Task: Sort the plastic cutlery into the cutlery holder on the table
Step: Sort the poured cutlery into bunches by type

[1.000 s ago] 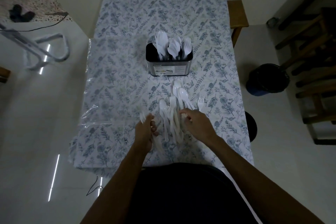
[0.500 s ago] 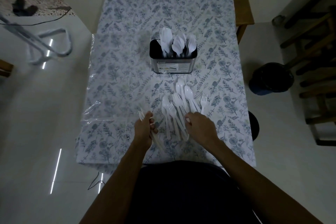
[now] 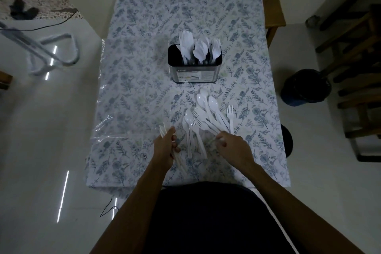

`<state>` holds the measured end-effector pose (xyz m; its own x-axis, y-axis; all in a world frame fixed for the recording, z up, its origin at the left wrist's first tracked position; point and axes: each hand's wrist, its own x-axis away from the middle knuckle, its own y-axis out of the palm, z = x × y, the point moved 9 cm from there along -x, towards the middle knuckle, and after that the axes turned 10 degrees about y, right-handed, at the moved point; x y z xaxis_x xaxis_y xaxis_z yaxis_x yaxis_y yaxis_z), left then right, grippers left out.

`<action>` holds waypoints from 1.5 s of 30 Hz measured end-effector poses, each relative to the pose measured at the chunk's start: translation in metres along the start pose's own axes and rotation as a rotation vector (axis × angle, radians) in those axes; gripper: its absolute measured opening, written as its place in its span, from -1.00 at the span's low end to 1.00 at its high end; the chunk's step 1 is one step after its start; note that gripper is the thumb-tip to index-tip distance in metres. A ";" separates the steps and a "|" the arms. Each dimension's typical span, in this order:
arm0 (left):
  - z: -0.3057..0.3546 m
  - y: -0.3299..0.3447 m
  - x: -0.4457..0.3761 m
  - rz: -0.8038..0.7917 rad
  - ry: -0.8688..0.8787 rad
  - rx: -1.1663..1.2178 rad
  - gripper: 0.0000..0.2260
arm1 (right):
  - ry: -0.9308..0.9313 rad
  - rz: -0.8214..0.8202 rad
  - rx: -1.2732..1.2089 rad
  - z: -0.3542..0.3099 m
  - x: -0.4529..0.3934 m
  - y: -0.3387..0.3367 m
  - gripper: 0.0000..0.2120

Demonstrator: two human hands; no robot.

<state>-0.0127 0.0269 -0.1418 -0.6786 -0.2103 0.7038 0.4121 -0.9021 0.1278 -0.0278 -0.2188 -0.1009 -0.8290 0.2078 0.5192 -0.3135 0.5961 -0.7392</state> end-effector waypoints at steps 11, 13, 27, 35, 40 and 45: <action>0.003 0.012 0.009 -0.040 0.015 -0.033 -0.81 | 0.033 0.053 -0.042 -0.005 -0.008 0.000 -0.37; 0.001 0.013 0.009 -0.041 0.014 -0.034 -0.83 | -0.017 0.007 0.032 -0.028 -0.014 0.011 -0.35; 0.016 0.021 0.011 0.015 0.037 0.133 -0.85 | -0.195 0.025 0.023 -0.058 0.024 0.021 -0.60; 0.011 0.023 0.006 -0.015 0.000 0.197 -0.69 | 0.038 0.172 0.049 0.002 -0.019 -0.025 -0.64; 0.015 0.019 0.003 0.016 0.008 0.230 -0.70 | 0.123 0.098 0.074 0.028 -0.026 -0.023 -0.61; 0.020 0.028 0.011 0.035 -0.007 0.265 -0.81 | -0.026 0.116 -0.139 -0.005 -0.004 -0.031 -0.62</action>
<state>0.0039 0.0068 -0.1164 -0.6573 -0.2363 0.7156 0.5808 -0.7639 0.2812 -0.0121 -0.2340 -0.0779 -0.8684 0.2620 0.4211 -0.1495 0.6712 -0.7260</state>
